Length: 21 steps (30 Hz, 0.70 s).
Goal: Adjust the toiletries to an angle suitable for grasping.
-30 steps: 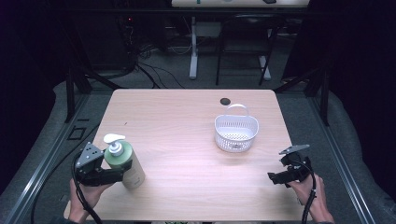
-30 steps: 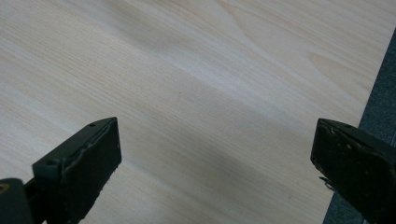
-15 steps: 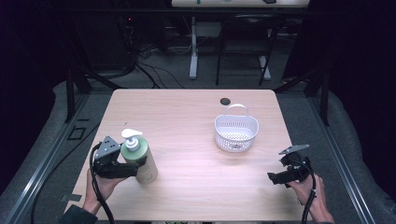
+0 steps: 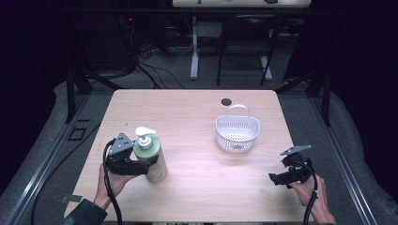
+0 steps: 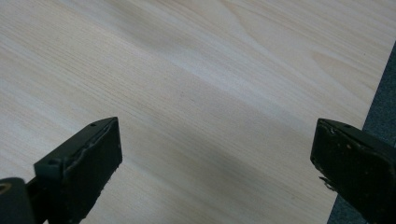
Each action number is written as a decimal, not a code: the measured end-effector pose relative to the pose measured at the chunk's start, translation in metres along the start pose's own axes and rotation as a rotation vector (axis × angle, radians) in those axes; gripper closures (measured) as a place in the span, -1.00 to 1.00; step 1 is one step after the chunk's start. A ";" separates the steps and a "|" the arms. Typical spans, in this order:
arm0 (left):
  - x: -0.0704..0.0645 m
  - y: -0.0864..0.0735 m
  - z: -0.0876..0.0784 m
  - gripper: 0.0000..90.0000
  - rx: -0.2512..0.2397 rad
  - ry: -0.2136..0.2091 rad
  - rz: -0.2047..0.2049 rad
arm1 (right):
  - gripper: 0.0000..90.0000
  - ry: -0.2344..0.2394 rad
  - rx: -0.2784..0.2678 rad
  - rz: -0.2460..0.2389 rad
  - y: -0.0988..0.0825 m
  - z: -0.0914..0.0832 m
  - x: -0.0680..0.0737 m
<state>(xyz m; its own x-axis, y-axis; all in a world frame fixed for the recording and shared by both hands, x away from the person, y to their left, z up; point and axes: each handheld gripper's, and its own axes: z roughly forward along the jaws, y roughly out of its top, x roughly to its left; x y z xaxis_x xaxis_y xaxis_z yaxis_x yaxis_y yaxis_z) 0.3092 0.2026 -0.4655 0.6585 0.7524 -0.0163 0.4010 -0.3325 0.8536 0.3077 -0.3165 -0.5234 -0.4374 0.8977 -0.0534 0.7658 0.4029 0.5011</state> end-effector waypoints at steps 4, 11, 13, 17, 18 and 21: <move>-0.004 0.004 0.007 -0.73 0.000 -0.014 0.010 | -0.96 0.001 0.000 0.002 0.000 0.000 0.000; -0.011 0.010 0.016 -0.73 0.001 -0.036 0.028 | -0.96 0.000 -0.001 0.001 -0.001 -0.001 0.000; -0.014 0.013 0.021 -0.73 0.003 -0.048 0.033 | -0.96 0.000 -0.001 0.000 -0.001 -0.001 0.000; -0.019 0.017 0.027 -0.73 0.003 -0.062 0.045 | -0.96 -0.006 0.001 -0.001 -0.001 -0.001 0.000; -0.020 0.019 0.030 -0.73 0.003 -0.067 0.049 | -0.96 -0.006 0.001 0.000 -0.001 -0.001 0.000; -0.024 0.022 0.035 -0.73 0.005 -0.079 0.059 | -0.96 -0.008 0.003 -0.001 -0.001 -0.001 0.000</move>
<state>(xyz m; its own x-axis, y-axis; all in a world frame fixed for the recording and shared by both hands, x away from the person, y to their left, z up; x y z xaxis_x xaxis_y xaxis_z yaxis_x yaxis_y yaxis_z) 0.3244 0.1576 -0.4644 0.7294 0.6841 -0.0074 0.3630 -0.3778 0.8518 0.3068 -0.3172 -0.5232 -0.4346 0.8986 -0.0610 0.7665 0.4046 0.4988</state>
